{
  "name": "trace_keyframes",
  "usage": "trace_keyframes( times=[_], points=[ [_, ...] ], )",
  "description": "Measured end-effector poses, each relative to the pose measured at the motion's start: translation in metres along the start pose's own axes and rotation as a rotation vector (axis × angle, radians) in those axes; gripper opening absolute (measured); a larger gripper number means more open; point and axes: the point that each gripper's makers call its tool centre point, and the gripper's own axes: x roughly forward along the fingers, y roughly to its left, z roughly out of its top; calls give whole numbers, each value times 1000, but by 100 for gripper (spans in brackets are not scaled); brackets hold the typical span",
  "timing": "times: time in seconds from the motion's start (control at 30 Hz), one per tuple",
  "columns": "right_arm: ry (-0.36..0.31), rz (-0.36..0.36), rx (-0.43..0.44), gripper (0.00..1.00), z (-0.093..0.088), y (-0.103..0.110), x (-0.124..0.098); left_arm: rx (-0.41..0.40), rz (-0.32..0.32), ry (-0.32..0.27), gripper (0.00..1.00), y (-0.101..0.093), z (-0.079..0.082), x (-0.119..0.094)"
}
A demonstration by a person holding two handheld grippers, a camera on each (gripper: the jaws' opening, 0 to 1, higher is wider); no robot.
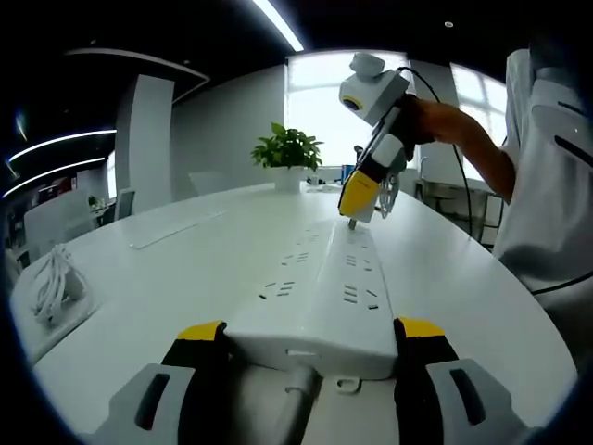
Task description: Straighten the power strip on the desk, plug the charger into it
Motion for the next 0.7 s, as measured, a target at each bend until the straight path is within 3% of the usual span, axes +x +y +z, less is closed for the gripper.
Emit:
trace_keyframes(
  times=[0.27, 0.7],
  points=[
    [-43, 11, -22, 28, -3, 4, -1, 0, 0, 0, 73, 0, 0, 0],
    [-45, 60, -5, 29, -20, 7, 1, 0, -1, -1, 73, -1, -1, 0]
  ],
)
